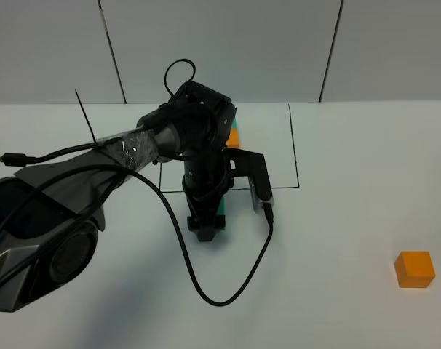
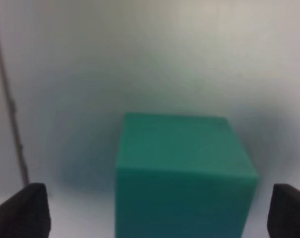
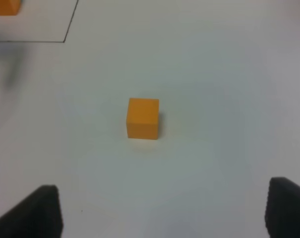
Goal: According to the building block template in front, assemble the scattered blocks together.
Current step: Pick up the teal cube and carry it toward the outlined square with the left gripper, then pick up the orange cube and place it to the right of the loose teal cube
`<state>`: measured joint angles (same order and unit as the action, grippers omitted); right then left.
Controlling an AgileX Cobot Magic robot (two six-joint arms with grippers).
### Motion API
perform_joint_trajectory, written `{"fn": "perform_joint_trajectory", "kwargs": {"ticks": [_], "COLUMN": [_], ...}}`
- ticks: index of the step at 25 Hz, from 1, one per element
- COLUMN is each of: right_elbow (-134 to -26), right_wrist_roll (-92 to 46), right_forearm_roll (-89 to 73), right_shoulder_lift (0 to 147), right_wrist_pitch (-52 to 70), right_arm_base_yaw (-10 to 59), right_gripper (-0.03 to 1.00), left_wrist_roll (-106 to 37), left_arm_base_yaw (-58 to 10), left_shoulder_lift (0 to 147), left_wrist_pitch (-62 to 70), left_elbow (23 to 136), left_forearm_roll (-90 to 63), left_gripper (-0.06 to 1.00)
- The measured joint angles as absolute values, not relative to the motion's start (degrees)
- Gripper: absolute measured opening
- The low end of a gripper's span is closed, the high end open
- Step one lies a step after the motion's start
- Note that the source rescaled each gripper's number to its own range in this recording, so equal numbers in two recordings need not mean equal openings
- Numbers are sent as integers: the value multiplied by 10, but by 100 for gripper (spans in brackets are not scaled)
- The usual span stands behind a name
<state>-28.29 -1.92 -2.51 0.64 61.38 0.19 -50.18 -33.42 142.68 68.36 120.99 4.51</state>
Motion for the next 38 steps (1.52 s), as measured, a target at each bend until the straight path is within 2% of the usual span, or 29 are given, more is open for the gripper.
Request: {"fn": "perform_joint_trajectory", "kwargs": {"ticks": [11,17,21,26,31,38], "right_elbow": [-283,-283,-283,-283,-283,-283], "right_wrist_roll": [-19,-19,-19,-19,-19,-19], "right_forearm_roll": [-25,-25,-25,-25,-25,-25], "right_shoulder_lift": [6,6,6,6,6,6], "right_wrist_pitch": [614,614,614,614,614,614], "right_arm_base_yaw": [2,2,2,2,2,2], "right_gripper": [69,69,69,69,69,69], "left_wrist_roll": [-330,-204,-181,-177,-176,-175], "left_arm_base_yaw": [-318,-219,-144,-49,27,55], "left_shoulder_lift": [1277,1244,1217,1145,1021,769], "left_wrist_pitch": [685,684,684,679,606,488], "left_elbow": [1210,1209,1174,1081,930,699], "left_forearm_roll": [25,28,14,-22,-33,-38], "left_gripper": [100,96,90,86,84,83]}}
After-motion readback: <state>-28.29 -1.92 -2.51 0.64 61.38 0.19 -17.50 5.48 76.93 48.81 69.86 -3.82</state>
